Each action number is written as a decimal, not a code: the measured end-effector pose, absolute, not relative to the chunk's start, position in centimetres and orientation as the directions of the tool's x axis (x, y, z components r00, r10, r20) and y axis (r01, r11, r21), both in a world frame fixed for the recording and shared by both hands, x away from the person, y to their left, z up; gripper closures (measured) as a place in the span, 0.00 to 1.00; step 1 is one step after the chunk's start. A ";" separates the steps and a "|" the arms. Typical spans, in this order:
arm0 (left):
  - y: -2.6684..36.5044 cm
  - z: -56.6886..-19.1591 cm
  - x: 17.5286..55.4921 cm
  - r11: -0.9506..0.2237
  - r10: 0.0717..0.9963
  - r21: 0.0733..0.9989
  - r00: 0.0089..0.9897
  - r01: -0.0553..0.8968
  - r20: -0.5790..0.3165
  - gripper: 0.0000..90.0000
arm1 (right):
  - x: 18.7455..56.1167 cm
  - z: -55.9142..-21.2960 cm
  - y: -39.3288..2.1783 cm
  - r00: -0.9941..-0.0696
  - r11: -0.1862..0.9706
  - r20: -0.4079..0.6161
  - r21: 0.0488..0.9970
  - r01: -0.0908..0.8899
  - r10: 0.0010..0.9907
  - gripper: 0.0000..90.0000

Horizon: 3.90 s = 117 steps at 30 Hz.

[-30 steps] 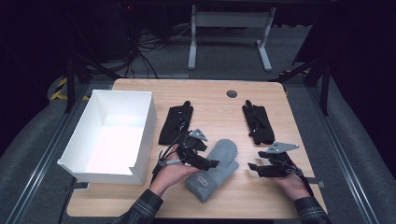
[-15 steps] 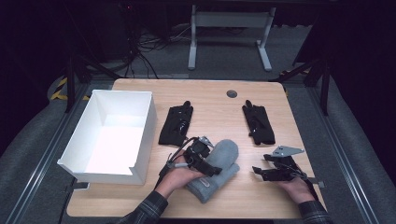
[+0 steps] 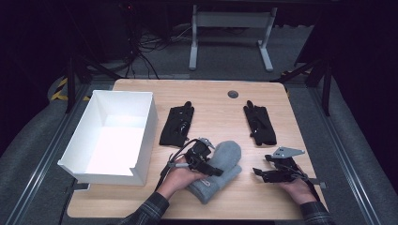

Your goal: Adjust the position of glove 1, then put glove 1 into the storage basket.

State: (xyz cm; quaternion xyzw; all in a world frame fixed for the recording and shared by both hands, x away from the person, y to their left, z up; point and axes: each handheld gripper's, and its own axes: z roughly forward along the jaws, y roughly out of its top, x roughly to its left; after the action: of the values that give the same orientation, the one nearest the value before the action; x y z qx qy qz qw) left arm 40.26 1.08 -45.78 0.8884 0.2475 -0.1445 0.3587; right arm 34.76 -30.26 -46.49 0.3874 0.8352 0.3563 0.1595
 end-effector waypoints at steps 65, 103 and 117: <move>9.4 -28.1 40.6 -0.492 0.469 0.696 0.833 0.523 -0.295 0.77 | 34.4 -47.0 -29.8 -0.649 0.456 -0.025 0.732 0.506 0.761 0.17; 26.7 -26.4 41.0 -0.280 0.711 0.702 0.633 0.655 -0.307 0.77 | 34.5 -47.0 -29.8 -0.650 0.456 -0.026 0.734 0.504 0.760 0.17; 29.3 -31.7 42.2 -0.241 0.764 0.626 0.542 0.742 -0.349 0.77 | 34.5 -47.0 -29.8 -0.649 0.456 -0.028 0.734 0.503 0.761 0.17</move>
State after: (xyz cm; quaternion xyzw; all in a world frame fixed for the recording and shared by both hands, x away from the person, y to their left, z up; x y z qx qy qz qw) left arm 42.17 29.33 -31.67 0.7874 0.4783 0.0145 0.3886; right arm 34.54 -29.84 -47.03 0.3788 0.8341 0.3585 0.1794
